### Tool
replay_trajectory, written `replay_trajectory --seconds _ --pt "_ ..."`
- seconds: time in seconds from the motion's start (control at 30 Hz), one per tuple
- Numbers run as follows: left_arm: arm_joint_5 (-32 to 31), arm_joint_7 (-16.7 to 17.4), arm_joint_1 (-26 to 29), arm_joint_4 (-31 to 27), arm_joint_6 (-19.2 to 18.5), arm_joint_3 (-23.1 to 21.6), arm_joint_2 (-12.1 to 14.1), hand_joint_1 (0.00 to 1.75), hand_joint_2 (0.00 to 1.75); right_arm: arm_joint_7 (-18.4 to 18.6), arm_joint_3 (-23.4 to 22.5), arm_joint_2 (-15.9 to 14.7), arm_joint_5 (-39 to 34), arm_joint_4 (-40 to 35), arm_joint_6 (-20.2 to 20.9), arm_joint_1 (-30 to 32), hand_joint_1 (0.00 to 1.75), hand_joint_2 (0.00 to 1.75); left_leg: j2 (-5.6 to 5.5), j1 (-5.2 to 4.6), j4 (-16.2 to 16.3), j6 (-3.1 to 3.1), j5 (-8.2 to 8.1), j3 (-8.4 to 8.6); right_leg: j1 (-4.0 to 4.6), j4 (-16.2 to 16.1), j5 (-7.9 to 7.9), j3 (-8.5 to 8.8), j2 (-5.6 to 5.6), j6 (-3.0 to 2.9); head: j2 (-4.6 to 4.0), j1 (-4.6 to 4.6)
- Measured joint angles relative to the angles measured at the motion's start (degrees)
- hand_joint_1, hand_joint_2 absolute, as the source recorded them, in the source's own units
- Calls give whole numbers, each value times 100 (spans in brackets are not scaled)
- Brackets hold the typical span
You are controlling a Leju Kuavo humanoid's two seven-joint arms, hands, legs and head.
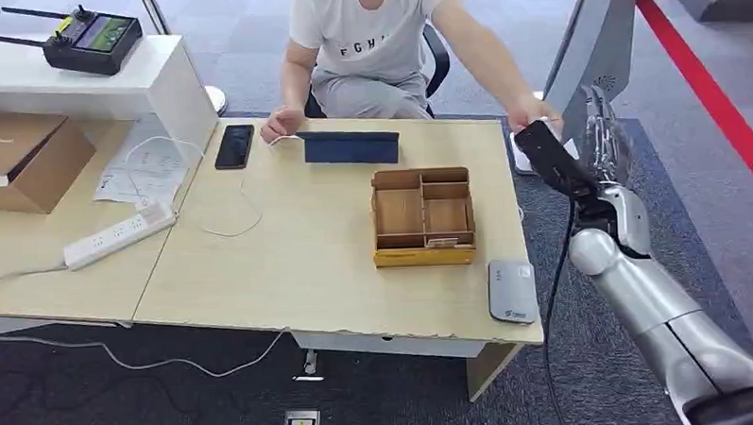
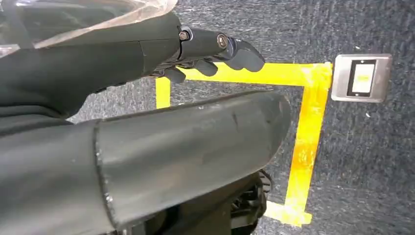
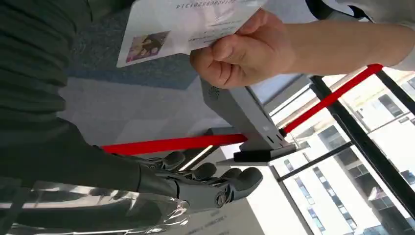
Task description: Pass the card to the sensor for recognition and then transmit it.
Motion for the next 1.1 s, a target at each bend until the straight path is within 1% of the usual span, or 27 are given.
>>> replay_trajectory --seconds 0.03,0.07,0.1,0.3,0.93,1.1 --pt "-4 7 -10 0 0 0 0 0 0 -7 22 2 -13 44 -2 -7 0 175 0 0 0 0 0 0 0 0 0 0 0 0 0 0" --pt "-15 11 -22 -2 0 0 0 0 0 -13 50 6 -35 97 -11 -20 162 175 0 0 0 0 0 0 0 0 0 0 0 0 0 0" --pt "-15 11 -36 0 0 -2 0 0 0 -17 68 7 -46 147 -18 -27 175 175 0 0 0 0 0 0 0 0 0 0 0 0 0 0" --pt "-17 11 -88 -2 -2 -4 0 0 0 -151 184 15 -197 335 -15 -78 175 175 0 0 1 0 0 1 0 0 0 0 0 0 0 0" --pt "-33 13 -112 -2 -22 -4 0 0 0 -166 389 11 -199 597 -17 -163 175 175 1 0 2 0 0 1 0 0 0 0 0 0 0 0" --pt "-41 28 -130 -2 -17 -4 0 0 0 -243 448 20 -162 593 -44 -161 175 175 1 0 2 0 0 1 0 0 0 0 0 0 0 0"
